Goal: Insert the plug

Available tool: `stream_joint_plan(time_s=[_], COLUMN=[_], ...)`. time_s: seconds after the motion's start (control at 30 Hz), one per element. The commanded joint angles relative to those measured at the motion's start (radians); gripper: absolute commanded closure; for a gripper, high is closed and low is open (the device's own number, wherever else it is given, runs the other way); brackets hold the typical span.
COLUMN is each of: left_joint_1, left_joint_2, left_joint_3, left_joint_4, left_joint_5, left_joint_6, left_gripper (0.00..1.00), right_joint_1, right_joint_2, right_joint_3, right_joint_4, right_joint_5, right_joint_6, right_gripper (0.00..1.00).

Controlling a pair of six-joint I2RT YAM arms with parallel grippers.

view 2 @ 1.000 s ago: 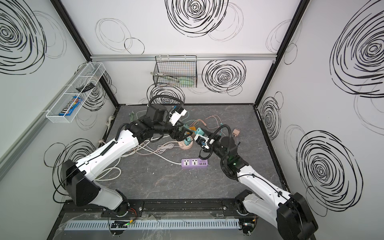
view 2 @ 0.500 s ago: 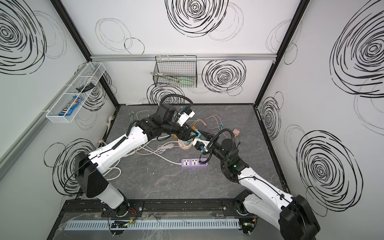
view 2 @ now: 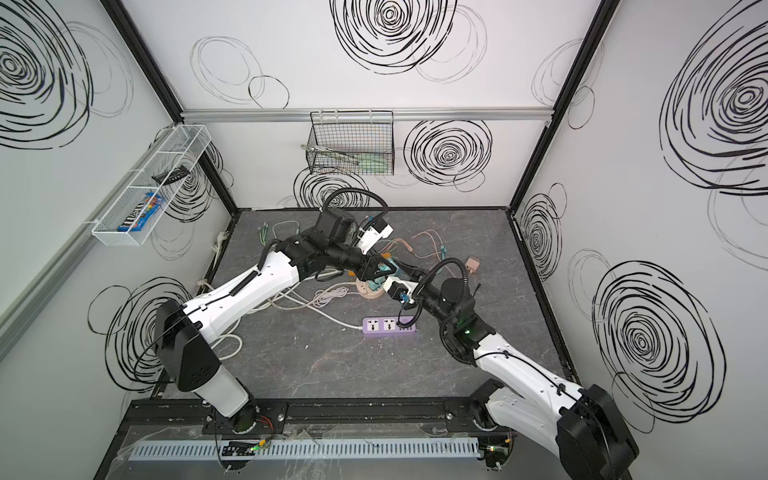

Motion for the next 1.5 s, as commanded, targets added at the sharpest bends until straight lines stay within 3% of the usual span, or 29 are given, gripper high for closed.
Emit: stream_joint_plan(time_s=[0.0,0.1,0.13,0.17,0.2,0.3,0.5,0.6,0.67,0.77,0.87,0.97,1.2,1.37,1.47], left_joint_1=[0.003,0.018,0.028,0.039,0.048,0.069,0.094,0.097,0.1,0.103,0.107,0.11,0.111,0.109,0.109], left_joint_2=[0.007,-0.015,-0.023,-0.03,-0.036,-0.055,-0.105,-0.131,-0.145,-0.158,-0.17,-0.187,-0.229,-0.226,-0.229], left_joint_3=[0.011,-0.013,-0.025,-0.035,-0.042,-0.058,-0.089,-0.085,-0.083,-0.081,-0.078,-0.074,-0.095,-0.102,-0.11], left_joint_4=[0.043,0.066,0.078,0.091,0.099,0.112,0.177,0.201,0.213,0.226,0.243,0.267,0.301,0.304,0.318], left_joint_5=[0.034,-0.01,-0.013,-0.01,-0.009,-0.028,-0.029,-0.025,-0.027,-0.025,0.014,0.07,0.076,0.089,0.106], left_joint_6=[-0.035,-0.048,-0.059,-0.068,-0.075,-0.086,-0.125,-0.129,-0.13,-0.134,-0.148,-0.168,-0.166,-0.17,-0.171], left_gripper=[0.91,1.0,1.0,1.0,1.0,1.0,1.0,1.0,1.0,1.0,1.0,1.0,1.0,1.0,1.0], right_joint_1=[0.015,0.011,0.009,0.0,-0.008,-0.048,-0.238,-0.3,-0.344,-0.4,-0.416,-0.417,-0.413,-0.379,-0.369], right_joint_2=[0.002,0.001,0.002,0.004,0.005,-0.003,0.015,0.083,0.148,0.263,0.363,0.44,0.582,0.619,0.652], right_joint_3=[0.019,0.057,0.074,0.087,0.088,0.091,0.105,0.147,0.204,0.263,0.293,0.319,0.3,0.302,0.294], right_joint_4=[0.06,-0.001,-0.027,-0.046,-0.051,-0.036,-0.077,-0.172,-0.28,-0.363,-0.335,-0.359,-0.283,-0.297,-0.273], right_joint_5=[-0.02,0.04,0.071,0.081,0.093,0.166,0.153,0.252,0.229,0.078,-0.099,-0.112,-0.172,-0.141,-0.183], right_joint_6=[0.02,0.134,0.178,0.212,0.24,0.41,0.847,1.046,1.173,1.343,1.416,1.544,1.82,1.897,2.011], right_gripper=[0.51,0.37,0.24,0.16,0.01,0.03,0.03,0.03,0.03,0.0,0.01,0.0,0.01,0.0,0.01])
